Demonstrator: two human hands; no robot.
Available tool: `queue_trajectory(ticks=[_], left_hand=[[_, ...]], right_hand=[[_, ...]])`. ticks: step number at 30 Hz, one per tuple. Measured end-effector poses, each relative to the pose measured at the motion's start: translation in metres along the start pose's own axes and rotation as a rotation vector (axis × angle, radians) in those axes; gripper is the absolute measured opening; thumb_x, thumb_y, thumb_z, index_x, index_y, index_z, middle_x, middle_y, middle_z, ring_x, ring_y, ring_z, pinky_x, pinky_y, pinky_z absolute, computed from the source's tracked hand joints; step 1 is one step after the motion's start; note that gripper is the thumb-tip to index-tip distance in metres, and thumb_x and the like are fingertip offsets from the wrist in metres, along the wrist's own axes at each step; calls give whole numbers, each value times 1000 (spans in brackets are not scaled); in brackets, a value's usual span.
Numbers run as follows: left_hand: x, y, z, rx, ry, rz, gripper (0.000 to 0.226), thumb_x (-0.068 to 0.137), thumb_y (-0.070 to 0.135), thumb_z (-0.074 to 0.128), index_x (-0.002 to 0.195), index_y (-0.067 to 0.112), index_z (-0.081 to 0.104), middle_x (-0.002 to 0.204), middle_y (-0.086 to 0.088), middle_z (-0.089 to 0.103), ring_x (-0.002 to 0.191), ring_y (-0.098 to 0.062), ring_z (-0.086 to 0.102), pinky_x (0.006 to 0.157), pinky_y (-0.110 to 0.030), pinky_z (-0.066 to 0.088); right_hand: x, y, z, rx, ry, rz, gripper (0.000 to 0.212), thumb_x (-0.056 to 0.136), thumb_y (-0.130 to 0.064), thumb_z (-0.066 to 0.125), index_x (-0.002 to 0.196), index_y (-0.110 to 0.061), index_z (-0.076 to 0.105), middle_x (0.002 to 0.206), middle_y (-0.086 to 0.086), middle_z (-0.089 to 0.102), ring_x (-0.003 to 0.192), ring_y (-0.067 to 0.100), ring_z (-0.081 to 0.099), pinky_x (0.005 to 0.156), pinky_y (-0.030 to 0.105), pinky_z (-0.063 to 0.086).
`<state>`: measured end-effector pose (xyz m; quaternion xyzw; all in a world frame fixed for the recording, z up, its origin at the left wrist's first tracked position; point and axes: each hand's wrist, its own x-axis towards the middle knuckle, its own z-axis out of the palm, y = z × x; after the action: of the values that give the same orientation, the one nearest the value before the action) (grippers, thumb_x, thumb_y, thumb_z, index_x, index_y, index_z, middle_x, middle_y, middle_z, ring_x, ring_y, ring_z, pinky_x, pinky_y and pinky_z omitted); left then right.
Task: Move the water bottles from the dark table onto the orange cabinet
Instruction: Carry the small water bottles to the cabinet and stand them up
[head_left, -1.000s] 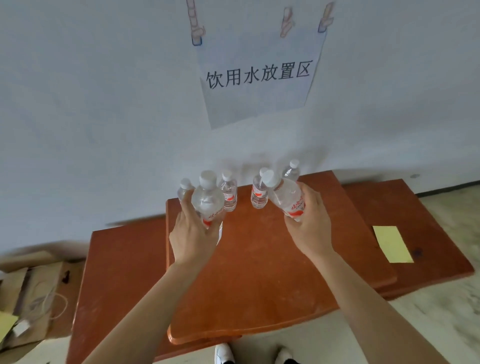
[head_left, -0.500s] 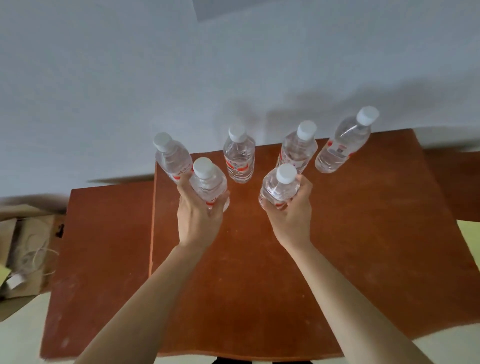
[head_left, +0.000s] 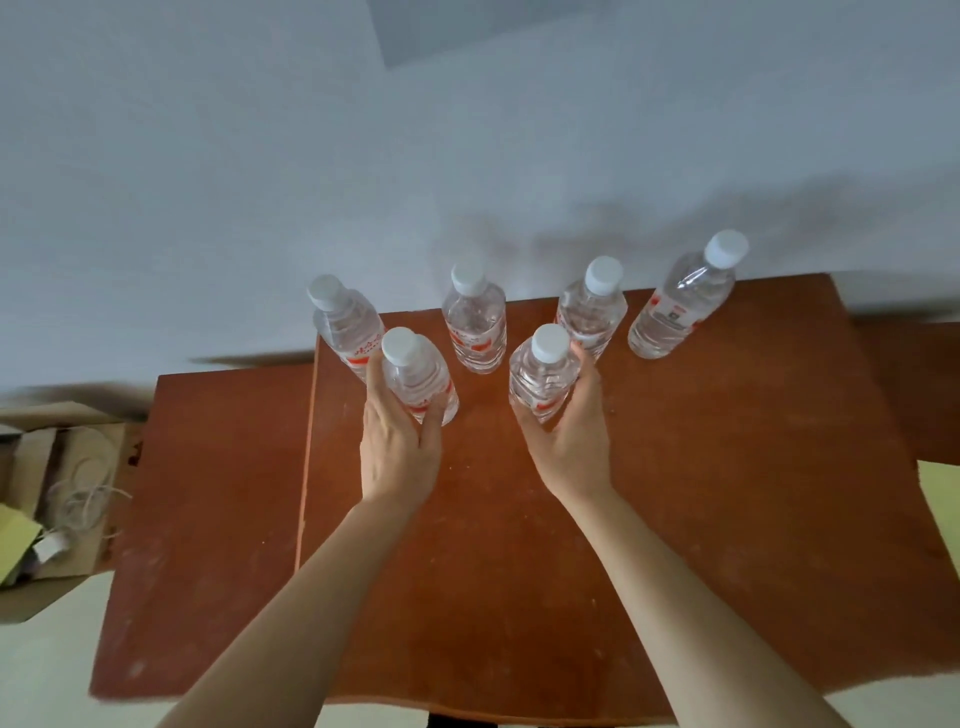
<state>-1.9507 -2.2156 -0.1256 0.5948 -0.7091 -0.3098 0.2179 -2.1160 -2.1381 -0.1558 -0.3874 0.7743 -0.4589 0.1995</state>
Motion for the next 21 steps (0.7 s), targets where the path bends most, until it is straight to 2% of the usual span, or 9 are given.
queue_trajectory(ticks=[2,4,6,9,12,16,21], left_hand=[[-9,14,-20,87,15,11,69,100,52,40,156,25,10,158,-12,33,142,-33,36,107,-57,41],[-21,29,-48,153,51,65,64,102,58,26,156,24,17,161,-6,29,146,-28,29,112,-53,37],[-27,46,-79,213,85,113,64,101,58,21,156,24,22,162,-7,27,148,-28,26,114,-52,34],[-35,82,-145,308,187,189,64,100,56,20,154,23,25,162,-12,26,148,-33,26,116,-56,31],[-55,110,-219,377,310,209,63,102,56,22,155,23,25,163,-13,23,148,-35,25,116,-58,29],[-108,120,-324,471,529,195,60,103,52,28,156,23,24,163,-14,21,149,-35,22,117,-57,25],[-197,98,-419,499,794,38,60,104,51,27,155,19,28,161,-18,25,147,-38,24,116,-59,26]], right_hand=[[-7,-21,-21,-102,19,-85,90,89,-37,78,157,-14,23,159,5,35,148,14,32,117,48,39],[-9,-47,-46,-205,31,-221,89,92,-42,73,158,-11,22,163,10,28,151,22,28,118,52,36],[-6,-77,-67,-278,33,-315,83,97,-50,62,159,-13,22,166,13,22,154,27,22,118,56,32],[8,-144,-94,-332,35,-456,74,100,-57,49,158,-17,26,166,16,22,154,34,20,118,61,29],[18,-221,-106,-401,33,-589,69,102,-61,40,157,-20,29,166,15,22,154,36,18,122,60,20],[3,-326,-93,-331,-21,-830,65,103,-60,37,156,-22,35,166,14,23,154,38,17,124,58,14],[-79,-419,-65,-180,-108,-1051,62,103,-56,40,154,-21,39,164,13,28,153,37,19,124,58,13]])
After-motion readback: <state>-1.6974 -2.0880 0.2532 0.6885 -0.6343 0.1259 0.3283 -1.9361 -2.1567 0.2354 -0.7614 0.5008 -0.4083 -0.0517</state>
